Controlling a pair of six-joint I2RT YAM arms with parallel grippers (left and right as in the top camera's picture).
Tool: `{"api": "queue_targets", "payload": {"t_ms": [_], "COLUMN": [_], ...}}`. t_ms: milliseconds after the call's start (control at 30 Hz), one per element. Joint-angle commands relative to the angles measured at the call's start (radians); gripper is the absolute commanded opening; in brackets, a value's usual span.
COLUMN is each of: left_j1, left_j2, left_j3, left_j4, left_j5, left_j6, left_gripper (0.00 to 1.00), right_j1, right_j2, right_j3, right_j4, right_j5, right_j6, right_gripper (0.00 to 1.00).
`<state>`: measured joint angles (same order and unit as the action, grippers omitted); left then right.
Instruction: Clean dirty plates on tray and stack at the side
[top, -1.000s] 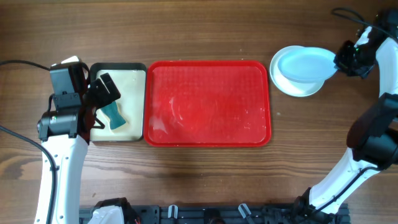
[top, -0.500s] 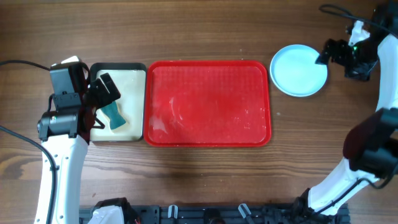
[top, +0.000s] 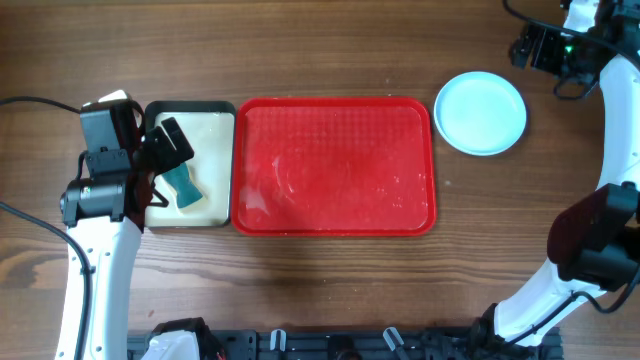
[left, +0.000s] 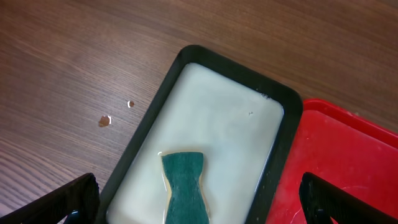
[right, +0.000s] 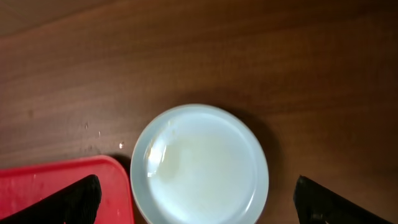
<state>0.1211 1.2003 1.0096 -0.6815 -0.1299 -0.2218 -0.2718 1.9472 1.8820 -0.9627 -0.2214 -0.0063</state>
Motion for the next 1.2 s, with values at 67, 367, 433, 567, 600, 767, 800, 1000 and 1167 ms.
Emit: {"api": "queue_targets", "payload": {"t_ms": [67, 367, 433, 567, 600, 767, 800, 1000, 1167], "left_j1": [0.006, 0.006, 0.006, 0.006, 0.006, 0.006, 0.006, 0.006, 0.006], "left_j2": [-0.005, -0.005, -0.005, -0.005, -0.005, -0.005, -0.005, -0.005, -0.005], "left_j3": [0.011, 0.011, 0.011, 0.011, 0.011, 0.011, 0.011, 0.011, 0.011], "left_j4": [0.003, 0.003, 0.003, 0.003, 0.003, 0.003, 0.003, 0.003, 0.003], "left_j5": [0.005, 0.005, 0.005, 0.005, 0.005, 0.005, 0.005, 0.005, 0.005], "left_j6": [0.006, 0.006, 0.006, 0.006, 0.006, 0.006, 0.006, 0.006, 0.006], "left_gripper": [1.0, 1.0, 1.0, 1.0, 1.0, 1.0, 1.0, 1.0, 1.0], "right_j1": [0.002, 0.132, 0.182, 0.262, 0.27, 0.278, 0.278, 0.278, 0.278], "right_j2": [-0.111, -0.72, -0.821, -1.038, -1.078, -1.432, -1.496, -1.812, -1.899], "right_j3": [0.005, 0.005, 0.005, -0.059, -0.087, -0.472, -0.558, -1.058, -1.376], "right_j4": [0.027, 0.027, 0.028, 0.059, 0.076, 0.373, 0.428, 0.789, 1.087], "right_j5": [-0.011, -0.012, -0.011, -0.011, -0.011, -0.015, -0.015, -0.048, -0.096], "right_j6": [-0.017, -0.017, -0.037, -0.177, -0.19, -0.231, -0.231, -0.229, -0.222], "right_gripper": [1.0, 1.0, 1.0, 1.0, 1.0, 1.0, 1.0, 1.0, 1.0]}}
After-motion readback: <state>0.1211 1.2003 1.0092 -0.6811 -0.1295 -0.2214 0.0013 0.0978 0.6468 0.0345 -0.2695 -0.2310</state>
